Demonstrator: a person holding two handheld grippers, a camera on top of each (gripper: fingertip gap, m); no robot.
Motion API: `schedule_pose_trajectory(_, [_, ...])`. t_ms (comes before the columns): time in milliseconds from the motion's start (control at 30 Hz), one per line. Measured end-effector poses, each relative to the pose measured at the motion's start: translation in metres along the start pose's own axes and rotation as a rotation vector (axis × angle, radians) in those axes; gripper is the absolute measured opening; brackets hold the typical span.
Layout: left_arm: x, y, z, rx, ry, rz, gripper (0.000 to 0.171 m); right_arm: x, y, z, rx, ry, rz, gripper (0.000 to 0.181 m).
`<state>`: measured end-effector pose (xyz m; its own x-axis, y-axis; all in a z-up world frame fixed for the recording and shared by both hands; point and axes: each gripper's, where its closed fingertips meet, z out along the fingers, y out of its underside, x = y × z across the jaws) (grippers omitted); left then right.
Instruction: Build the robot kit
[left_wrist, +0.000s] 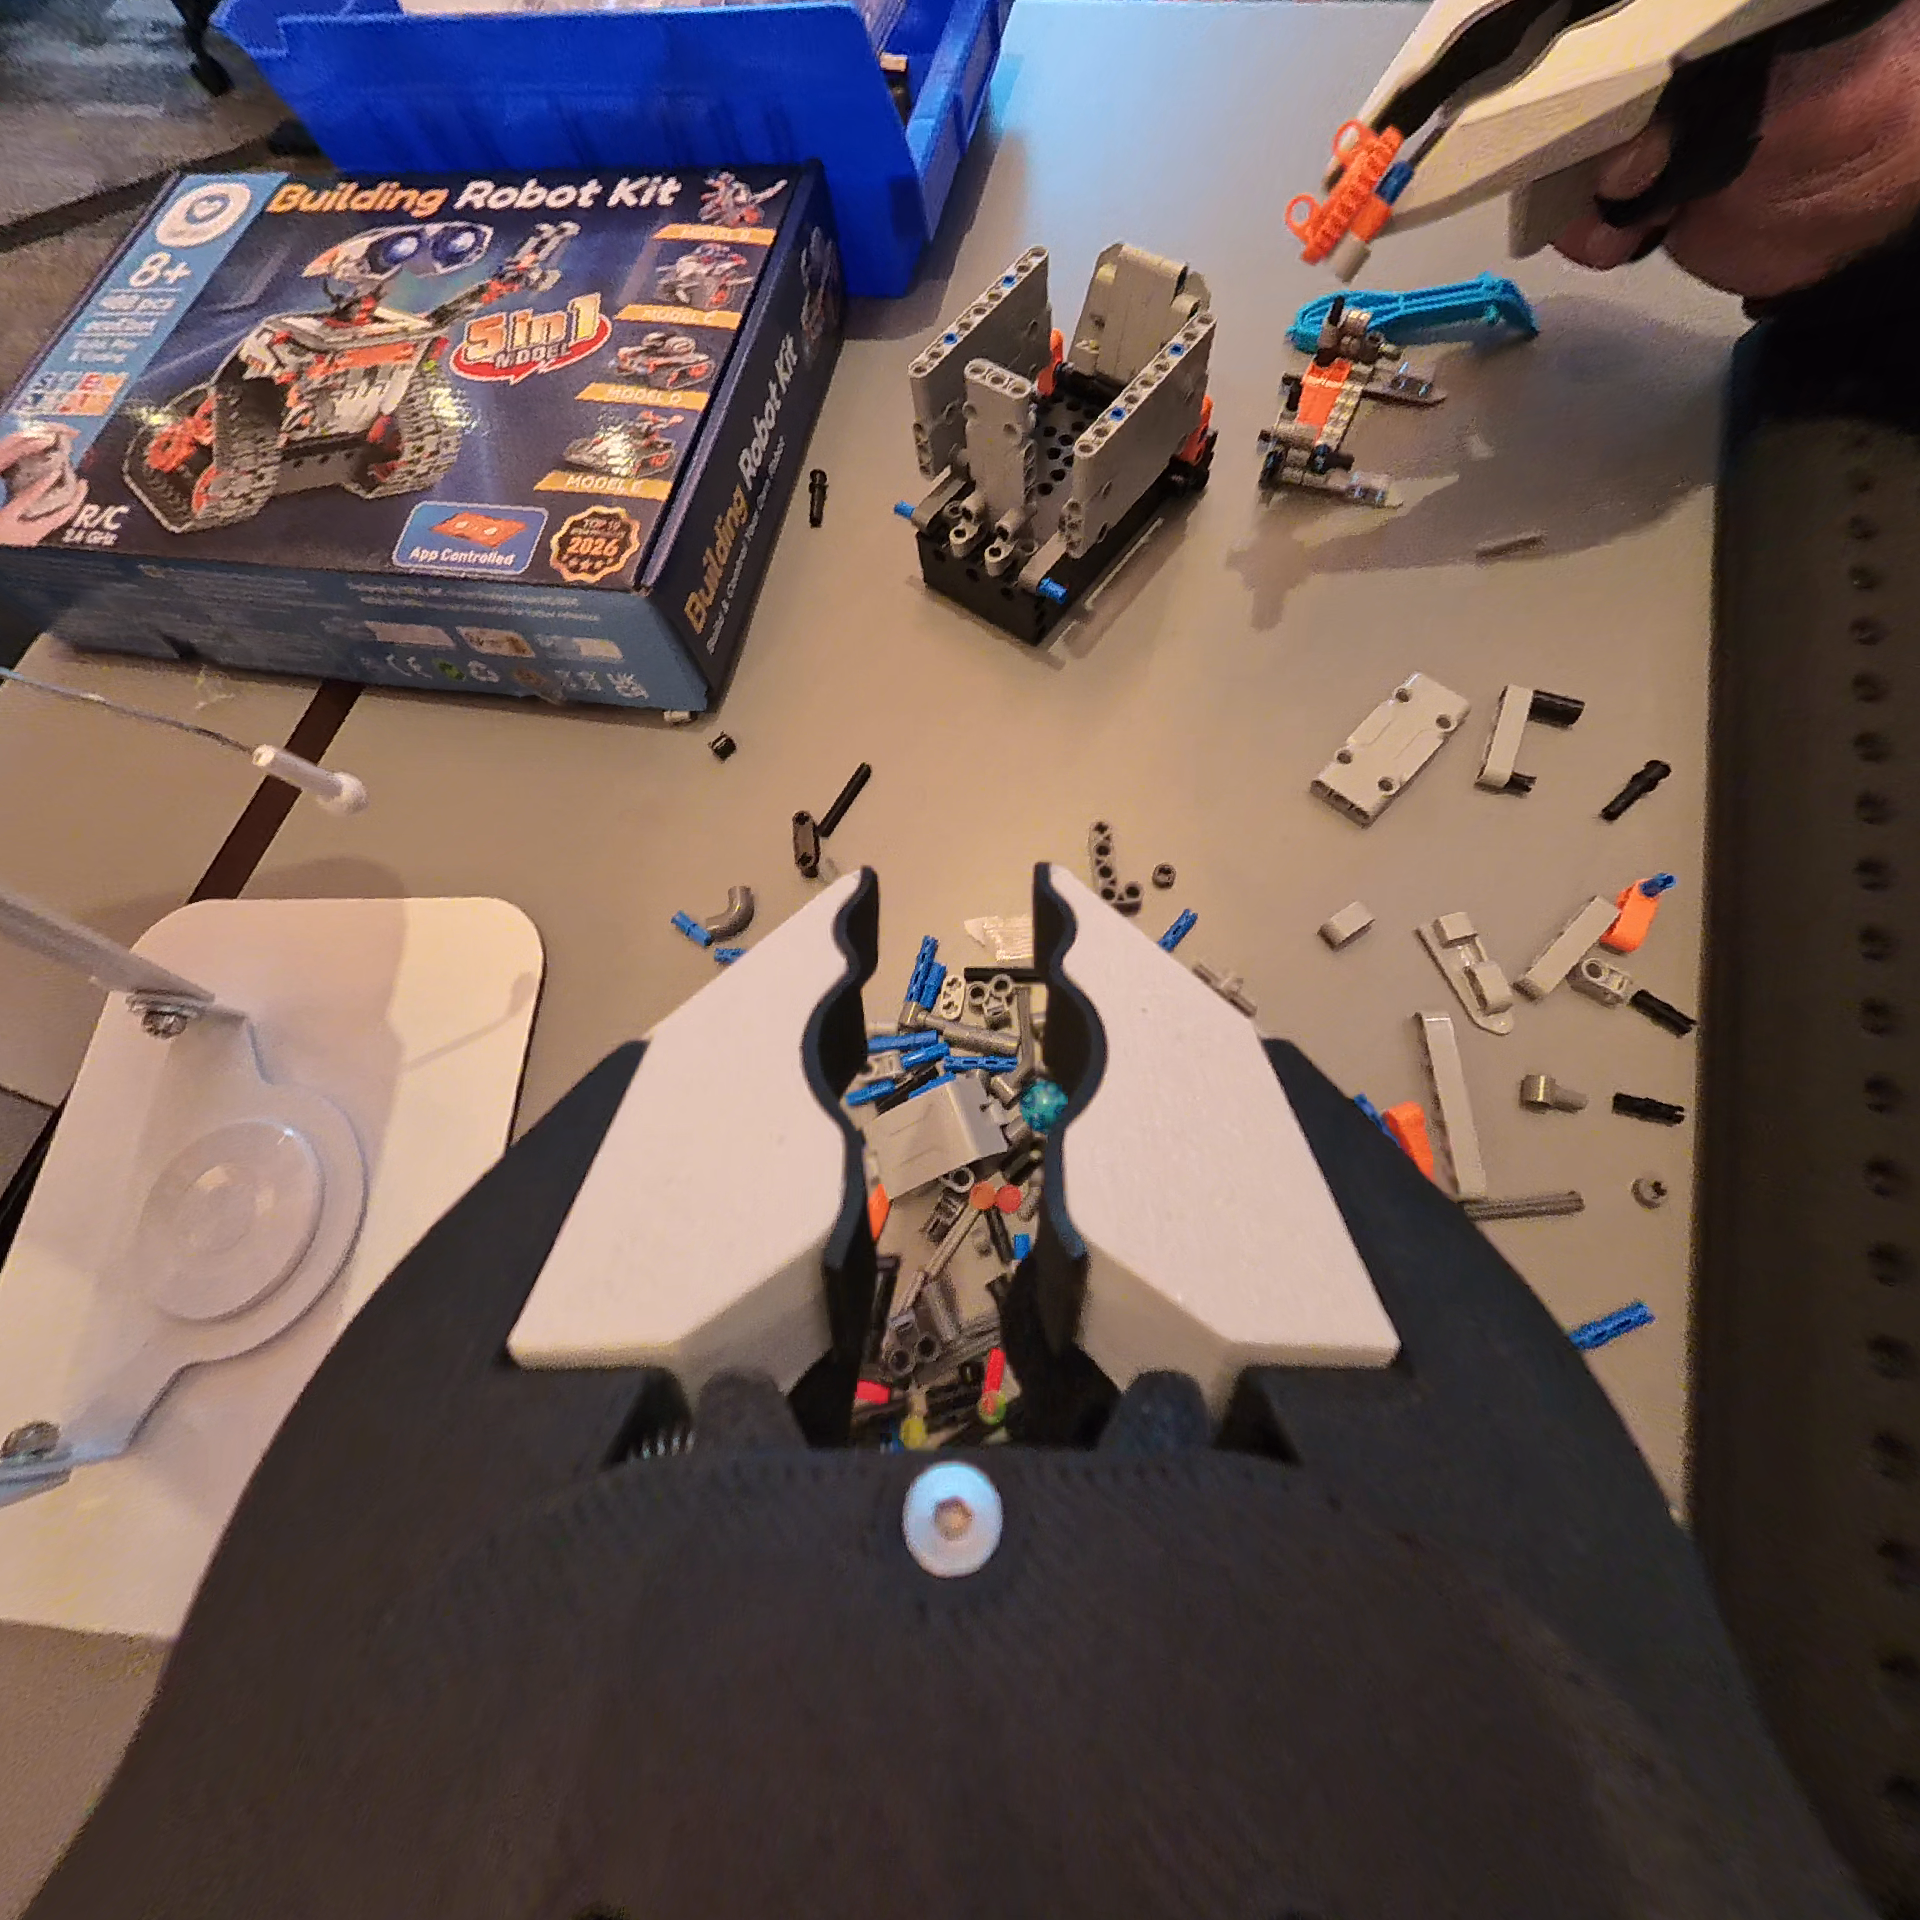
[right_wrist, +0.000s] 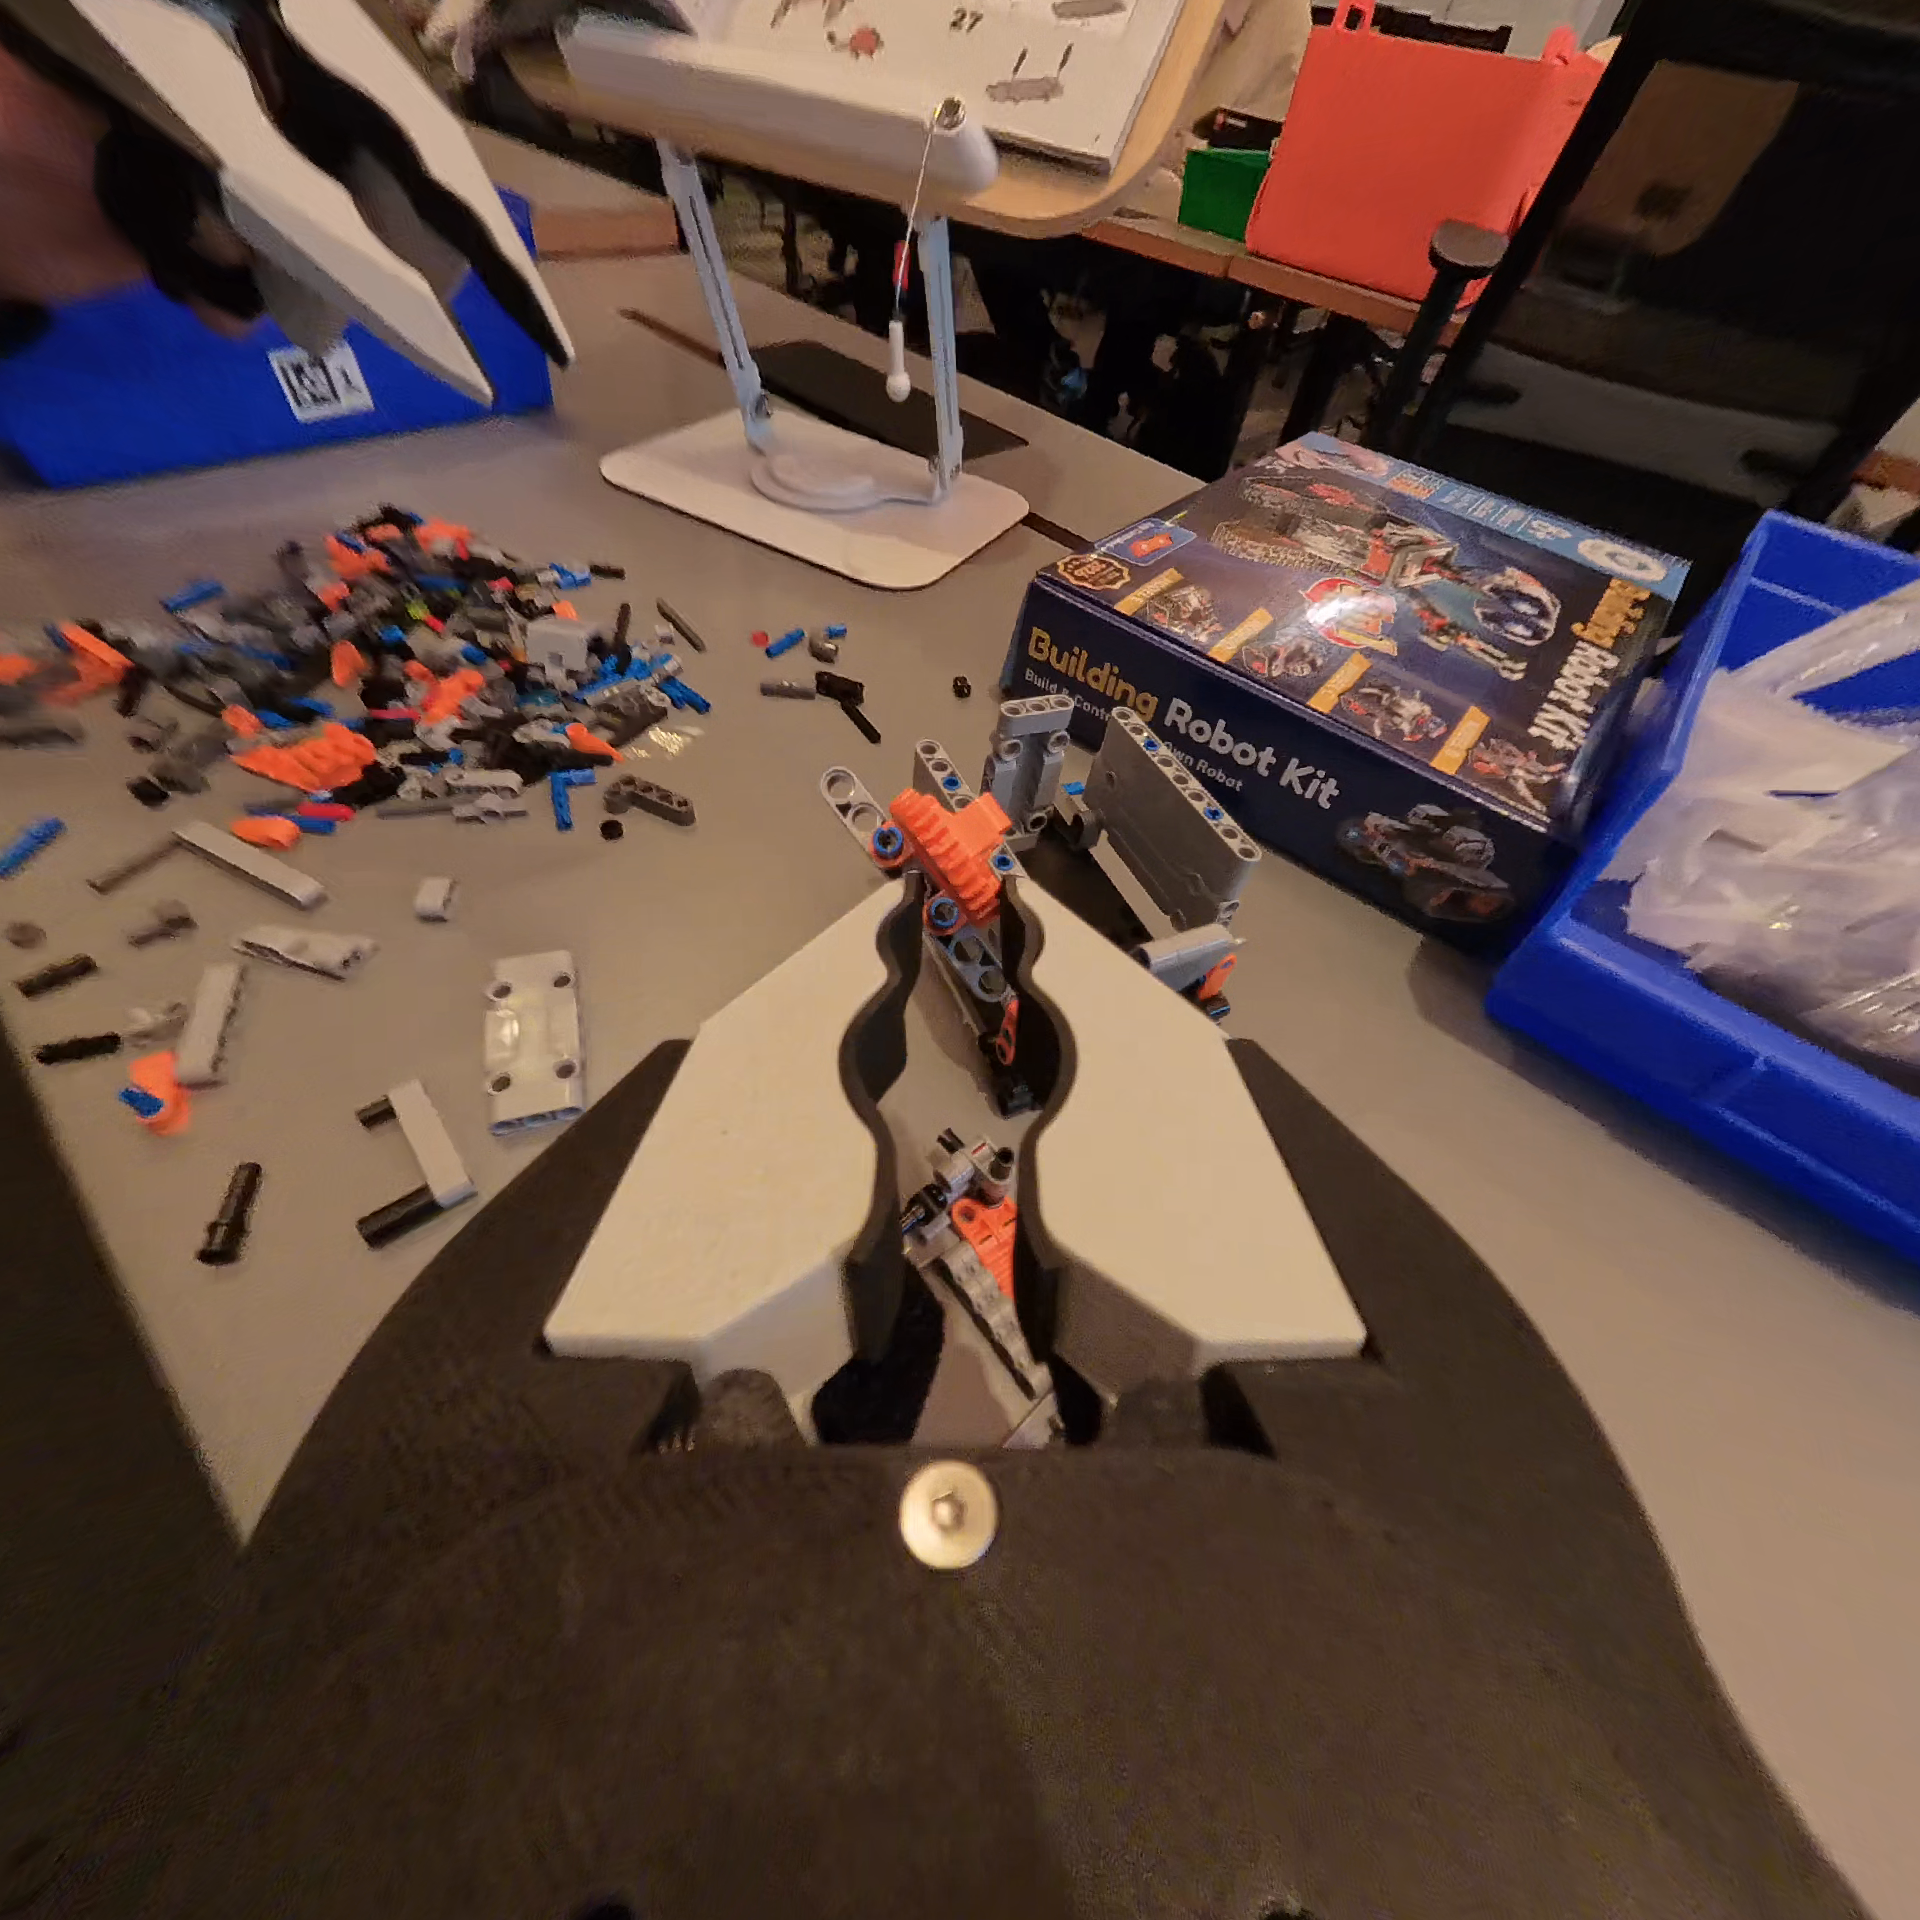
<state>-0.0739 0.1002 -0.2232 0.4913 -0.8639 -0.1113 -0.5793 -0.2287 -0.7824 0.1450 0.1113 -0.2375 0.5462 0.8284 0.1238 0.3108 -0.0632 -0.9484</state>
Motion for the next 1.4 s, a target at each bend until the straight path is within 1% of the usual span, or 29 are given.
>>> schedule_pose_trajectory(133, [-0.005,0.007,-0.007,-0.011,-0.025,-0.010,0.027,-0.004,0.003,0.006,-0.055,0.052,-0.112,0.012])
schedule_pose_trajectory(267, [-0.010,0.014,-0.015,-0.018,-0.045,-0.030,0.027,-0.019,0.010,0.014,-0.098,-0.023,-0.114,0.012])
schedule_pose_trajectory(367, [-0.015,0.020,-0.019,-0.049,-0.077,-0.024,0.027,-0.030,0.021,0.022,-0.161,-0.077,-0.124,0.013])
schedule_pose_trajectory(467, [-0.015,0.025,-0.019,-0.068,-0.074,-0.026,0.027,-0.047,0.032,0.029,-0.225,-0.149,-0.150,0.012])
schedule_pose_trajectory(600, [-0.017,0.036,-0.017,-0.125,-0.082,-0.021,0.028,-0.062,0.047,0.035,-0.309,-0.206,-0.195,0.013])
schedule_pose_trajectory(867, [-0.014,0.040,-0.012,-0.145,-0.067,-0.018,0.028,-0.074,0.073,0.041,-0.449,-0.265,-0.208,0.016])
schedule_pose_trajectory(1033, [-0.013,0.040,-0.012,-0.143,-0.065,-0.019,0.028,-0.074,0.069,0.040,-0.423,-0.277,-0.176,0.018])
schedule_pose_trajectory(1267, [-0.012,0.039,-0.012,-0.140,-0.062,-0.017,0.028,-0.066,0.045,0.025,-0.292,-0.276,-0.071,0.021])
schedule_pose_trajectory(1333, [-0.012,0.038,-0.013,-0.137,-0.062,-0.016,0.028,-0.074,0.042,0.019,-0.274,-0.315,-0.063,0.022])
schedule_pose_trajectory(1400, [-0.011,0.037,-0.013,-0.134,-0.060,-0.014,0.028,-0.092,0.045,0.014,-0.282,-0.398,-0.044,0.021])
